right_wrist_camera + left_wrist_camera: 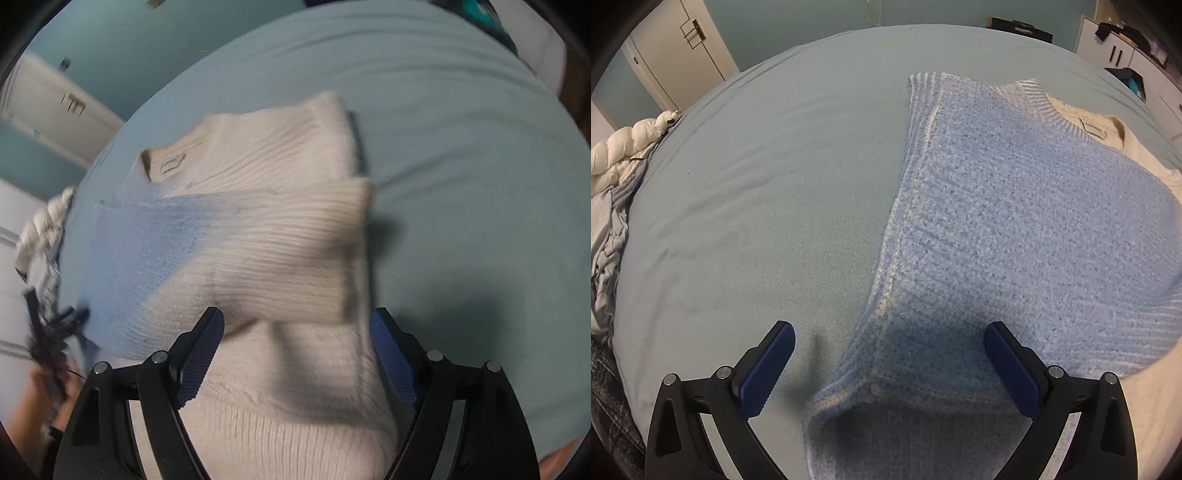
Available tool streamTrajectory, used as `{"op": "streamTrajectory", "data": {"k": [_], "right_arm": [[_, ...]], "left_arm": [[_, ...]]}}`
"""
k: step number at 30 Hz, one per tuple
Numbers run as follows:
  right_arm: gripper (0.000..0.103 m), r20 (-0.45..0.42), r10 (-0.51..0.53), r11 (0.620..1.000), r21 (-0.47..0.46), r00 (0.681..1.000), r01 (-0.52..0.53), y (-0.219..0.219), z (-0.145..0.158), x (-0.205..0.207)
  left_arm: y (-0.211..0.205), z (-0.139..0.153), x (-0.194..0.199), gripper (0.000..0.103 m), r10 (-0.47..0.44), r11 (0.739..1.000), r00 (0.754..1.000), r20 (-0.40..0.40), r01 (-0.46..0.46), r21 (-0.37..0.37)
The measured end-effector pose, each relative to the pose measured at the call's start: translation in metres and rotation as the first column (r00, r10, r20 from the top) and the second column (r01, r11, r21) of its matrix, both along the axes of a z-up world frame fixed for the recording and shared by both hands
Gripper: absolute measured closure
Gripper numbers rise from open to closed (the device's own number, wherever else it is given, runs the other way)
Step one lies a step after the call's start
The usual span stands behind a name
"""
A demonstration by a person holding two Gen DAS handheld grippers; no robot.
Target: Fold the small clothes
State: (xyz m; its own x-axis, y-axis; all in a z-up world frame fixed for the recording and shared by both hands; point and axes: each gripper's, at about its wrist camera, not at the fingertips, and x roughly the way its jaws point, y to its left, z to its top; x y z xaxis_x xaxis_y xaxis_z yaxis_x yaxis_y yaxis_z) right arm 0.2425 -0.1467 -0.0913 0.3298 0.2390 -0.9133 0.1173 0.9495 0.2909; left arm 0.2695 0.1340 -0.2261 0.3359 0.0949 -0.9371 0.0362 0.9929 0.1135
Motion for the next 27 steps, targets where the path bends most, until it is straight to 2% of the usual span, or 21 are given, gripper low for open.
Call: {"op": "streamTrajectory", "data": {"k": [1,2,3,4,8,11,12,13,15,16,17,18,19,21,23,25,27], "right_arm": [[0.040,0.016,0.000,1.000,-0.013,1.000,0.001,0.003,0.002,0.002],[0.066,0.036,0.001,1.000,-0.002,0.999,-0.001,0.003,0.003,0.005],[0.086,0.040,0.002,1.000,0.016,0.999,-0.003,0.003,0.004,0.007],[0.097,0.018,0.013,0.999,0.044,1.000,-0.014,0.005,0.003,0.009],[0.097,0.011,0.113,0.989,0.100,0.994,-0.113,0.013,0.031,0.003],[0.097,0.002,0.146,0.976,0.166,0.989,-0.144,-0.006,0.051,-0.005],[0.097,-0.023,0.151,0.977,0.157,0.988,-0.145,-0.022,0.055,-0.016],[0.096,-0.056,0.150,0.979,0.147,0.987,-0.141,-0.022,0.046,-0.018],[0.076,-0.179,0.095,0.993,0.092,0.979,-0.079,-0.031,0.015,-0.020],[0.061,-0.254,0.029,0.999,0.030,0.967,-0.022,-0.041,0.000,-0.021],[0.061,-0.288,-0.026,1.000,0.005,0.957,0.029,-0.049,-0.009,-0.022],[0.061,-0.299,-0.066,0.997,0.018,0.952,0.075,-0.060,-0.014,-0.022],[0.059,-0.281,-0.082,0.993,0.056,0.956,0.102,-0.067,-0.014,-0.022],[0.045,-0.203,-0.159,0.978,0.097,0.966,0.182,-0.081,-0.004,-0.019],[0.025,-0.126,-0.211,0.966,0.127,0.969,0.227,-0.083,0.006,-0.013],[0.024,-0.060,-0.223,0.960,0.158,0.973,0.230,-0.078,0.010,-0.002],[0.024,-0.065,-0.239,0.961,0.130,0.969,0.246,-0.067,0.001,0.011]], "left_arm": [[-0.002,0.000,0.000,0.000,0.002,1.000,1.000,-0.001,-0.002,0.001],[-0.003,0.000,-0.001,0.000,0.006,1.000,1.000,-0.002,-0.006,0.000],[-0.003,0.000,-0.001,0.000,0.009,1.000,1.000,-0.004,-0.009,0.000],[-0.003,0.000,-0.002,0.000,0.012,1.000,1.000,-0.006,-0.012,0.001],[-0.007,0.002,0.000,0.000,0.002,1.000,1.000,-0.002,-0.002,0.012],[-0.006,0.002,0.000,0.000,0.001,1.000,1.000,-0.003,-0.001,0.011],[-0.007,0.002,0.001,0.000,0.003,1.000,1.000,-0.008,-0.003,0.007],[-0.006,0.002,0.001,0.000,0.004,1.000,1.000,-0.011,-0.004,0.005],[-0.005,0.002,0.002,0.000,0.006,1.000,1.000,-0.018,-0.006,0.003],[-0.005,0.002,0.002,0.000,0.006,1.000,1.000,-0.019,-0.006,0.002],[-0.006,0.002,0.002,0.000,0.007,1.000,1.000,-0.022,-0.007,0.002],[-0.006,0.002,0.003,0.000,0.008,1.000,1.000,-0.023,-0.008,0.002],[-0.007,0.002,0.003,0.000,0.010,1.000,1.000,-0.023,-0.009,0.004],[-0.010,0.001,0.003,0.000,0.005,1.000,1.000,-0.018,-0.005,0.013],[-0.015,0.001,0.005,0.000,0.000,1.000,1.000,-0.013,0.001,0.019],[-0.017,0.001,0.006,0.000,-0.001,1.000,1.000,-0.008,0.001,0.021],[-0.017,0.001,0.004,0.000,0.004,1.000,1.000,-0.001,-0.004,0.022]]}}
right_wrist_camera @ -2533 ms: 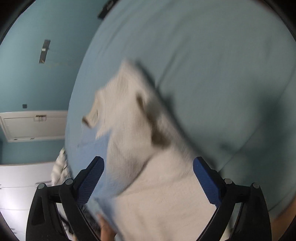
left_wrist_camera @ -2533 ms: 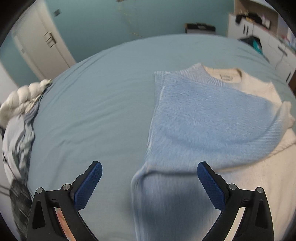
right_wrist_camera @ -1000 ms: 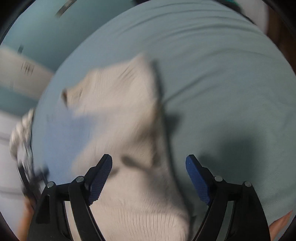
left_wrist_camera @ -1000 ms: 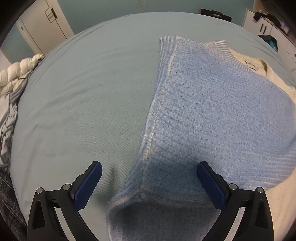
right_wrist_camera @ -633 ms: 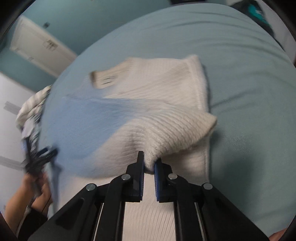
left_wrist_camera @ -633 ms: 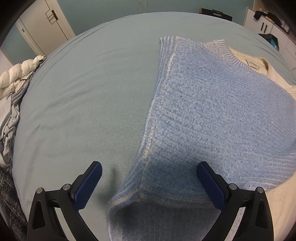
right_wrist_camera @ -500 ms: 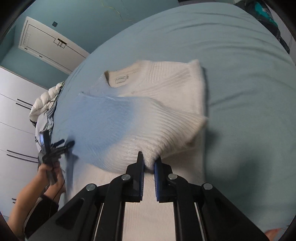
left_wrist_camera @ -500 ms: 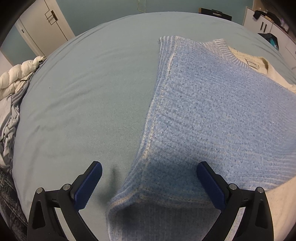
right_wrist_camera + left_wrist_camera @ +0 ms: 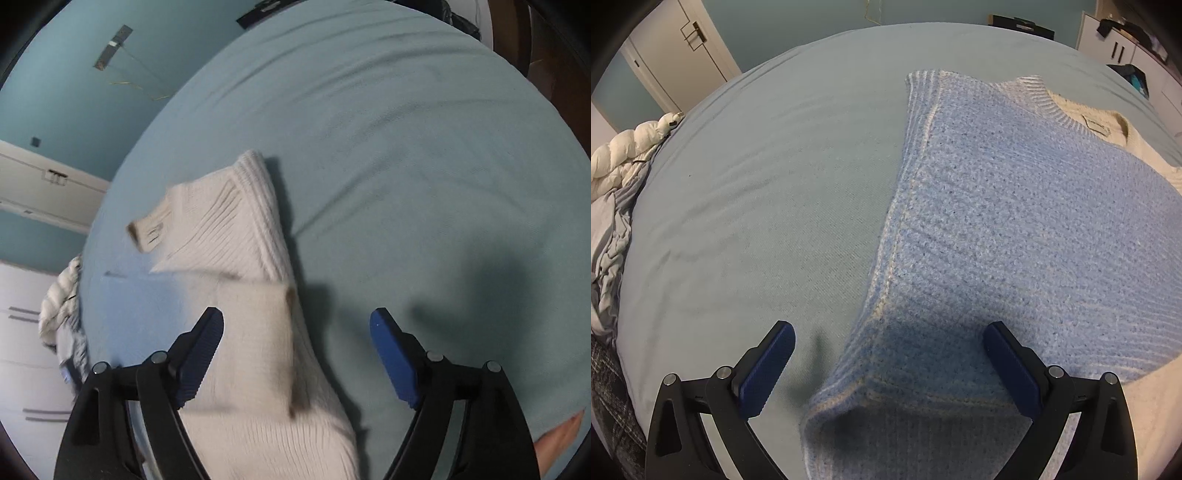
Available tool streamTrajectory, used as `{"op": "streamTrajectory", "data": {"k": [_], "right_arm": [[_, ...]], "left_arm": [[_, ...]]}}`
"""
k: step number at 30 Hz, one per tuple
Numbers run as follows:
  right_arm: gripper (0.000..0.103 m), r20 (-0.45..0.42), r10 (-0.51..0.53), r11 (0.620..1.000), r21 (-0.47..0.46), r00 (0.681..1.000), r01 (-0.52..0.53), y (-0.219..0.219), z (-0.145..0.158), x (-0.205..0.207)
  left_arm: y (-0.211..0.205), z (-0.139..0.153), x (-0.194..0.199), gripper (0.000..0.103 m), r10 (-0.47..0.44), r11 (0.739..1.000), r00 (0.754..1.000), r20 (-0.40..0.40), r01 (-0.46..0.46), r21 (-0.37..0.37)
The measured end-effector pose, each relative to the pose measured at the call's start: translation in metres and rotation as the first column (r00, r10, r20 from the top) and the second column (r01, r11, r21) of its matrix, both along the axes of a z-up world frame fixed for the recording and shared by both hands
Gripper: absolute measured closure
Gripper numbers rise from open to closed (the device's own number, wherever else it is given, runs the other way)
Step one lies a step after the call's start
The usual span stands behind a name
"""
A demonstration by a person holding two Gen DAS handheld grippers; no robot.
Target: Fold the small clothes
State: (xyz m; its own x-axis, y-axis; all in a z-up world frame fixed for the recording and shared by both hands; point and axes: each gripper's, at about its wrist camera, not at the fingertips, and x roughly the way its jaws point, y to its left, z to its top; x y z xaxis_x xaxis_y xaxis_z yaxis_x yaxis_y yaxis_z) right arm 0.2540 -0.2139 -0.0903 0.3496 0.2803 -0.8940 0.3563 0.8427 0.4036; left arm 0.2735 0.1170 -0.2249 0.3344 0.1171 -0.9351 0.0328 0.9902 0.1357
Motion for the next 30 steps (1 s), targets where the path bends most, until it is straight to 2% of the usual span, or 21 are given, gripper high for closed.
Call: {"op": "streamTrajectory", "data": {"k": [2,3,4,5,6,7,9,10,11,13,16,17,18,19,20,21,22,23,25,28,30], "right_arm": [[0.024,-0.033,0.010,1.000,-0.026,0.999,-0.011,0.010,-0.012,0.009],[0.027,-0.063,0.036,0.996,-0.073,0.997,-0.040,0.017,-0.022,0.011],[0.050,-0.094,0.073,0.988,-0.130,0.993,-0.085,0.030,-0.031,0.015],[0.083,-0.104,0.116,0.981,-0.146,0.988,-0.130,0.041,-0.037,0.014],[0.085,-0.083,0.158,0.974,-0.148,0.984,-0.169,0.053,-0.040,0.015],[0.087,-0.068,0.153,0.965,-0.206,0.986,-0.164,0.059,-0.037,0.015],[0.101,-0.003,0.163,0.942,-0.297,0.987,-0.156,0.067,-0.023,0.016],[0.101,0.054,0.149,0.938,-0.325,0.987,-0.124,0.066,-0.012,0.014],[0.101,0.114,0.105,0.949,-0.307,0.988,-0.065,0.060,0.001,0.013],[0.101,0.142,0.055,0.963,-0.267,0.988,-0.016,0.053,0.008,0.017],[0.100,0.049,0.067,0.944,-0.326,0.997,-0.048,0.057,-0.012,0.028],[0.098,-0.036,0.079,0.928,-0.363,0.996,-0.087,0.060,-0.030,0.030],[0.092,-0.080,0.071,0.926,-0.366,0.994,-0.095,0.059,-0.038,0.029],[0.076,-0.093,0.043,0.929,-0.363,0.995,-0.074,0.053,-0.042,0.025],[0.048,-0.072,-0.009,0.931,-0.366,0.997,-0.018,0.046,-0.039,0.020],[0.033,-0.051,-0.080,0.929,-0.366,0.995,0.056,0.037,-0.032,0.014],[0.024,-0.020,-0.132,0.930,-0.348,0.991,0.117,0.028,-0.024,0.007],[0.024,0.029,-0.158,0.939,-0.305,0.987,0.159,0.021,-0.013,-0.001],[0.024,0.086,-0.113,0.977,-0.173,0.990,0.126,0.018,0.001,-0.016],[0.024,0.018,0.009,0.999,-0.053,1.000,-0.008,0.028,-0.002,-0.034],[0.024,-0.017,0.059,0.995,-0.074,0.998,-0.060,0.038,-0.010,-0.048]], "left_arm": [[0.000,-0.003,-0.002,0.000,0.000,1.000,1.000,0.005,0.000,0.004],[-0.001,-0.003,-0.003,0.000,-0.003,1.000,1.000,0.008,0.003,0.008],[-0.003,-0.003,-0.004,0.000,-0.006,1.000,1.000,0.009,0.006,0.011],[-0.001,-0.001,-0.005,0.000,-0.009,1.000,1.000,0.010,0.009,0.014],[-0.003,-0.001,-0.004,0.000,-0.013,1.000,1.000,0.011,0.013,0.017],[-0.003,-0.001,-0.008,0.000,-0.015,1.000,1.000,0.012,0.014,0.017],[-0.004,-0.001,-0.008,0.000,-0.019,1.000,1.000,0.012,0.018,0.012],[-0.004,-0.002,-0.008,0.000,-0.018,1.000,1.000,0.010,0.018,0.005],[-0.002,-0.001,-0.008,0.000,-0.017,1.000,1.000,0.009,0.017,-0.001],[0.003,-0.004,-0.008,0.000,-0.011,1.000,1.000,0.010,0.012,-0.020],[0.010,-0.007,-0.009,0.000,0.014,0.998,1.000,0.012,-0.014,-0.063],[0.012,-0.008,-0.009,0.000,0.032,0.996,0.999,0.007,-0.032,-0.081],[0.014,-0.008,-0.010,0.000,0.042,0.995,0.999,0.001,-0.042,-0.087],[0.014,-0.006,-0.010,0.000,0.053,0.995,0.999,-0.009,-0.053,-0.087],[0.016,-0.005,-0.008,0.000,0.055,0.995,0.998,-0.014,-0.056,-0.081],[0.015,-0.003,-0.008,0.000,0.051,0.996,0.999,-0.018,-0.052,-0.066],[0.010,0.003,-0.008,0.000,0.039,0.999,0.999,-0.011,-0.039,-0.036],[0.005,0.008,-0.007,0.000,0.027,0.999,1.000,0.003,-0.027,-0.018],[-0.008,0.025,-0.010,0.000,-0.025,0.999,0.997,0.078,0.022,0.042],[-0.033,0.046,-0.017,0.000,-0.123,0.988,0.977,0.174,0.104,0.116],[-0.050,0.054,-0.022,0.000,-0.178,0.980,0.962,0.206,0.155,0.126]]}}
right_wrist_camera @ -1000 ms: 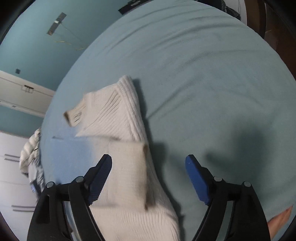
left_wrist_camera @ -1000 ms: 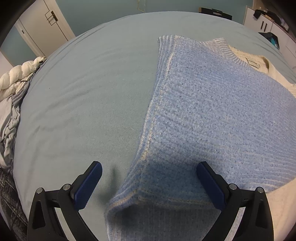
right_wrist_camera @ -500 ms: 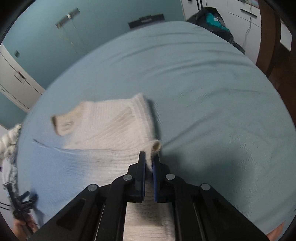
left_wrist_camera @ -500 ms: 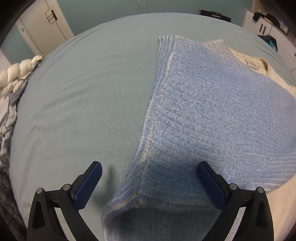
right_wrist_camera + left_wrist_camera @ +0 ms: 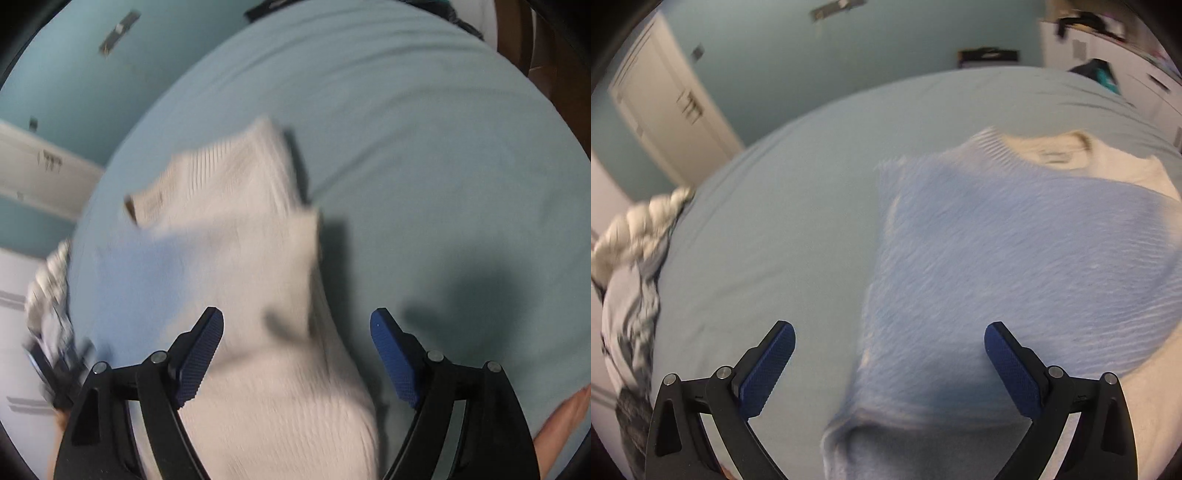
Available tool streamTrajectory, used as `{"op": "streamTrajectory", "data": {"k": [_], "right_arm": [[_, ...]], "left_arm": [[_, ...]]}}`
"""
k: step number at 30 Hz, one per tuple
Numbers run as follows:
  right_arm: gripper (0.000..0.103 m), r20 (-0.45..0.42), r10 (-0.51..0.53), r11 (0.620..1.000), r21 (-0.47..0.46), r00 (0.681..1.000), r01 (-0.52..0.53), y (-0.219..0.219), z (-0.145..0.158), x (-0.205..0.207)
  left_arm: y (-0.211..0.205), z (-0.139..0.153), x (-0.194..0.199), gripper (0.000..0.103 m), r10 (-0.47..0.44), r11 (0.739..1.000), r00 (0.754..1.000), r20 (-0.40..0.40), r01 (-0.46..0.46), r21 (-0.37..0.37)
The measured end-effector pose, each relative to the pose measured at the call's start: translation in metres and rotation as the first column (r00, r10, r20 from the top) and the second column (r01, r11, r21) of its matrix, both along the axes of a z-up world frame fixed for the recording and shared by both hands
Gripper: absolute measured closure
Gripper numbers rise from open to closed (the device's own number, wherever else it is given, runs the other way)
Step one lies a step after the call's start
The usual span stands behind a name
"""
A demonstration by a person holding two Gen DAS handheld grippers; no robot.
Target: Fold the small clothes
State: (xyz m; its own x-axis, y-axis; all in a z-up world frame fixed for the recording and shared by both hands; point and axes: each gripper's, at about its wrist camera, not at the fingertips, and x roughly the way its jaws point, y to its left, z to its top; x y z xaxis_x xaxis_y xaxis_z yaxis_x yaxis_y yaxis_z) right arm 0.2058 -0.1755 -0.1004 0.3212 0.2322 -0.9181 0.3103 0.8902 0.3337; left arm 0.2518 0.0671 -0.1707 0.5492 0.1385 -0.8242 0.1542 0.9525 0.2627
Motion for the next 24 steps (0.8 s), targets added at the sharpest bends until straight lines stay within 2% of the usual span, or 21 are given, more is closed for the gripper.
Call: {"op": "streamTrajectory", "data": {"k": [3,4,5,7,8,12,14,16,18,19,20,21,22,24], "right_arm": [[0.027,-0.014,0.075,0.996,-0.037,0.997,-0.075,0.018,-0.017,-0.006],[0.043,-0.011,0.111,0.993,-0.037,0.994,-0.111,0.025,-0.021,-0.006],[0.077,-0.009,0.149,0.988,-0.045,0.989,-0.149,0.031,-0.023,-0.007],[0.097,-0.025,0.211,0.965,-0.155,0.977,-0.212,0.047,-0.018,-0.006],[0.103,-0.015,0.234,0.955,-0.185,0.972,-0.232,0.050,-0.010,-0.003],[0.103,0.075,0.262,0.964,-0.055,0.962,-0.259,0.052,0.024,-0.015],[0.103,0.119,0.264,0.964,-0.054,0.957,-0.259,0.048,0.039,-0.024],[0.103,0.118,0.227,0.969,-0.122,0.967,-0.213,0.043,0.039,-0.022],[0.098,0.098,0.153,0.988,-0.050,0.983,-0.148,0.021,0.028,-0.018],[0.079,0.081,0.118,0.993,0.018,0.990,-0.119,0.011,0.022,-0.017],[0.048,0.059,0.074,0.994,0.073,0.995,-0.079,0.001,0.017,-0.019],[0.039,0.057,0.028,0.996,0.088,0.998,-0.033,-0.004,0.012,-0.016],[0.033,0.070,0.008,0.997,0.071,0.998,-0.013,-0.006,0.011,-0.018],[0.033,0.085,0.034,0.999,0.029,0.996,-0.037,-0.004,0.009,-0.017]], "left_arm": [[-0.020,-0.003,-0.001,0.000,-0.040,0.999,0.999,-0.029,0.039,-0.021],[-0.022,-0.006,-0.001,0.000,-0.041,0.999,0.998,-0.041,0.040,-0.027],[-0.025,-0.008,-0.001,0.000,-0.042,0.998,0.998,-0.056,0.040,-0.038],[-0.026,-0.014,0.004,0.000,-0.049,0.997,0.996,-0.079,0.044,-0.067],[-0.033,-0.018,-0.003,0.000,-0.052,0.996,0.995,-0.085,0.045,-0.075],[-0.045,-0.022,0.001,0.000,-0.070,0.995,0.993,-0.098,0.063,-0.079],[-0.049,-0.023,0.004,0.000,-0.074,0.995,0.992,-0.100,0.066,-0.081],[-0.052,-0.024,0.004,0.000,-0.074,0.994,0.991,-0.108,0.064,-0.091],[-0.054,-0.025,0.004,0.000,-0.069,0.994,0.991,-0.115,0.059,-0.091],[-0.056,-0.025,0.004,0.000,-0.069,0.994,0.990,-0.119,0.059,-0.090],[-0.056,-0.025,0.003,0.000,-0.072,0.994,0.990,-0.120,0.061,-0.093],[-0.056,-0.024,0.003,0.000,-0.077,0.993,0.990,-0.120,0.065,-0.098],[-0.055,-0.022,0.001,0.000,-0.079,0.993,0.990,-0.118,0.068,-0.099],[-0.054,-0.018,-0.001,0.000,-0.084,0.992,0.990,-0.109,0.073,-0.100]]}}
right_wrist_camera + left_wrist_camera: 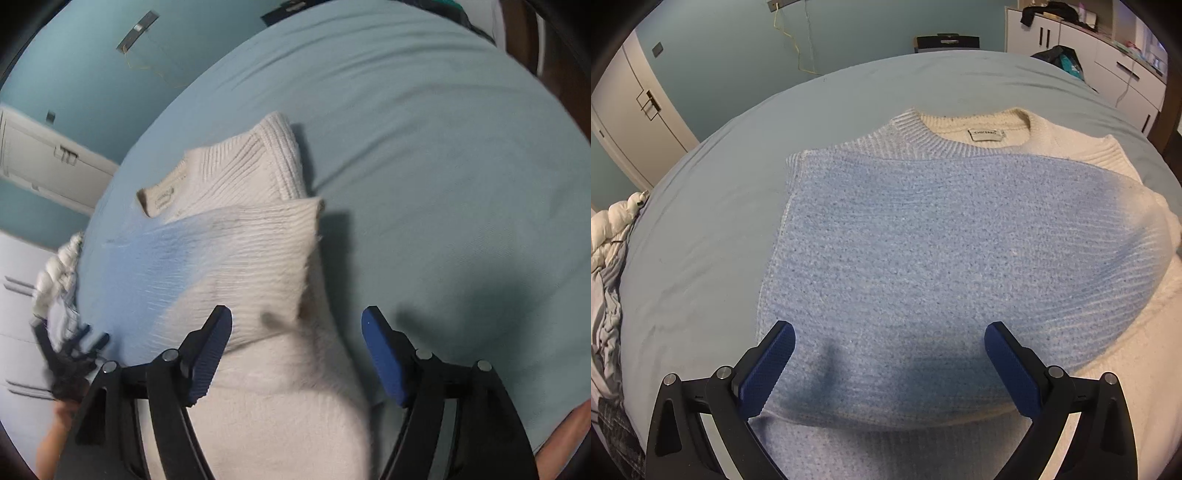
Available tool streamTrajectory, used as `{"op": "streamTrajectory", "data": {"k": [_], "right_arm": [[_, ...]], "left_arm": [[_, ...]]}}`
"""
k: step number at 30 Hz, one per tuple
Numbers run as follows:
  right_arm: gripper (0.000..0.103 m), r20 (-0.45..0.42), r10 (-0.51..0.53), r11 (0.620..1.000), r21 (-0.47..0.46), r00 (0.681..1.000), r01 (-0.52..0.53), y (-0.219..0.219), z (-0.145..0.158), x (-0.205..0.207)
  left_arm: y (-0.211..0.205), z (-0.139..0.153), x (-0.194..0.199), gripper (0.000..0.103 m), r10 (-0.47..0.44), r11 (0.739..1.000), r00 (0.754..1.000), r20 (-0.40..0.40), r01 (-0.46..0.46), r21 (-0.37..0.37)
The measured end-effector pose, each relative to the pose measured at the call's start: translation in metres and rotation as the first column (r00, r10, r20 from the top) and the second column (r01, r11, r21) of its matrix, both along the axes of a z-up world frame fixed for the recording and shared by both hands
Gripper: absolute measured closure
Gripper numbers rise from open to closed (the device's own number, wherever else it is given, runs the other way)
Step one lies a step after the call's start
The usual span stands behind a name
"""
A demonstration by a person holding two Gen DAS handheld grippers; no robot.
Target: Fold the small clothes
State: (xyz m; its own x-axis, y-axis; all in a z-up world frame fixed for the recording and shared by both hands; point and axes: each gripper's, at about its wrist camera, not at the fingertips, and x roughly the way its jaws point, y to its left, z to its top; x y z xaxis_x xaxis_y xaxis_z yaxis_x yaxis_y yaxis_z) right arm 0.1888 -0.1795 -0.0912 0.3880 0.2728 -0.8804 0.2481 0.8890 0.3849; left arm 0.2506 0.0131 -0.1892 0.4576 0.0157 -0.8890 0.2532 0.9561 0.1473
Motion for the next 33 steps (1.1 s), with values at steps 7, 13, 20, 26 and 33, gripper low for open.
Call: {"op": "streamTrajectory", "data": {"k": [7,13,20,26,33], "right_arm": [[0.100,-0.044,0.164,0.983,-0.080,0.985,-0.167,0.038,-0.009,0.008],[0.100,0.012,0.182,0.983,0.009,0.983,-0.182,0.026,0.031,-0.006],[0.100,-0.267,0.055,0.964,-0.237,0.962,-0.121,-0.009,-0.024,-0.014],[0.044,-0.042,0.016,0.954,-0.299,0.999,-0.028,0.000,0.023,-0.032],[0.007,0.149,0.278,0.877,-0.442,0.949,-0.187,0.126,0.051,-0.035]], "left_arm": [[-0.002,-0.001,0.003,0.000,0.011,0.999,1.000,-0.019,-0.012,-0.032],[-0.007,-0.012,0.006,0.000,0.019,1.000,1.000,-0.017,-0.019,0.006],[-0.015,-0.038,0.010,0.000,0.028,0.996,0.999,-0.019,-0.026,0.090],[-0.015,-0.026,0.013,0.000,0.049,0.994,0.999,-0.013,-0.047,0.100],[-0.040,-0.008,-0.008,0.000,-0.018,0.995,0.998,0.054,0.012,0.100]]}}
